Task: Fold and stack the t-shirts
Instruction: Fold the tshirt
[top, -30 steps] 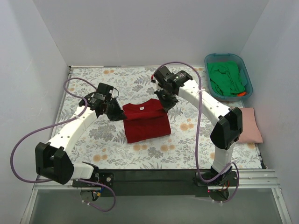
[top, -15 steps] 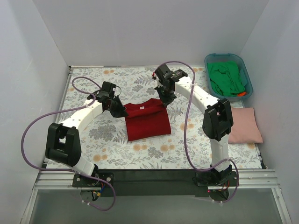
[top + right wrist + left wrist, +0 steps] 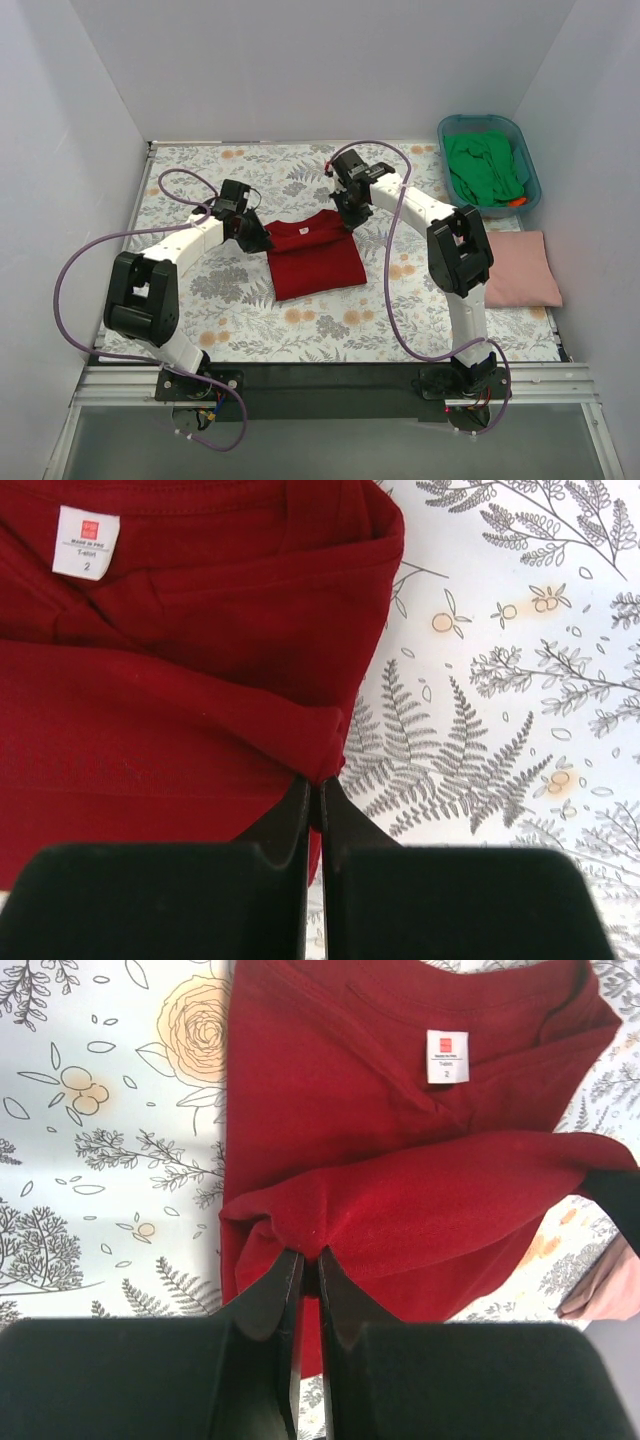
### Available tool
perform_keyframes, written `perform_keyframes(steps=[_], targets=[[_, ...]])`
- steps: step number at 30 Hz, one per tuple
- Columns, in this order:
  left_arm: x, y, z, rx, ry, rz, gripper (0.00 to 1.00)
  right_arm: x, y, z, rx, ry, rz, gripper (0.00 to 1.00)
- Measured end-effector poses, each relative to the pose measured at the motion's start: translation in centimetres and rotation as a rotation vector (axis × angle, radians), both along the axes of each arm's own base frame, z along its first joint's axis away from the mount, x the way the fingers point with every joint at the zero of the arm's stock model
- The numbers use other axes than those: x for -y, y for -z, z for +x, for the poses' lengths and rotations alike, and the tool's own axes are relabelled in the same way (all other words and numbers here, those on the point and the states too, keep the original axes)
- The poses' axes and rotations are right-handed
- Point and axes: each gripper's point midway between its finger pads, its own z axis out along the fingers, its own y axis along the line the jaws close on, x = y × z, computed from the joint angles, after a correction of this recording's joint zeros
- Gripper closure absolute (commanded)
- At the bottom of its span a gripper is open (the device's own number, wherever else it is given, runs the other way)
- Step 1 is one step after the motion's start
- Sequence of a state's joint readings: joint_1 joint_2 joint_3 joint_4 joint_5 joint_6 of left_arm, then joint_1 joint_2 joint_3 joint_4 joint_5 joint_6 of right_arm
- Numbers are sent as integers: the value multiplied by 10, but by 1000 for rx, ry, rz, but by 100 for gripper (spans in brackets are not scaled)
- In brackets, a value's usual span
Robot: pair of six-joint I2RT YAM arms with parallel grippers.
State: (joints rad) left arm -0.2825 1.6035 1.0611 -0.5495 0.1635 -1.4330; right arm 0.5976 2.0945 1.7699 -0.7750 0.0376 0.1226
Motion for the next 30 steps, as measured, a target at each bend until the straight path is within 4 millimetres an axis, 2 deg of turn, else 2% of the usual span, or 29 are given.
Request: perform_keyframes(steps=[8,14,23,30], targets=[[-2,25,11,0,-16,21,100,1,24,5,22,12,16,99],[-2,32,14,22,-20,19,100,2,37,5,32,20,23,97],[-7,42,10,42,-45,25,100,-2,34,12,65,30,52,98],[-8,35,16,85,-60,26,100,-4,25,15,85,41,72,95]])
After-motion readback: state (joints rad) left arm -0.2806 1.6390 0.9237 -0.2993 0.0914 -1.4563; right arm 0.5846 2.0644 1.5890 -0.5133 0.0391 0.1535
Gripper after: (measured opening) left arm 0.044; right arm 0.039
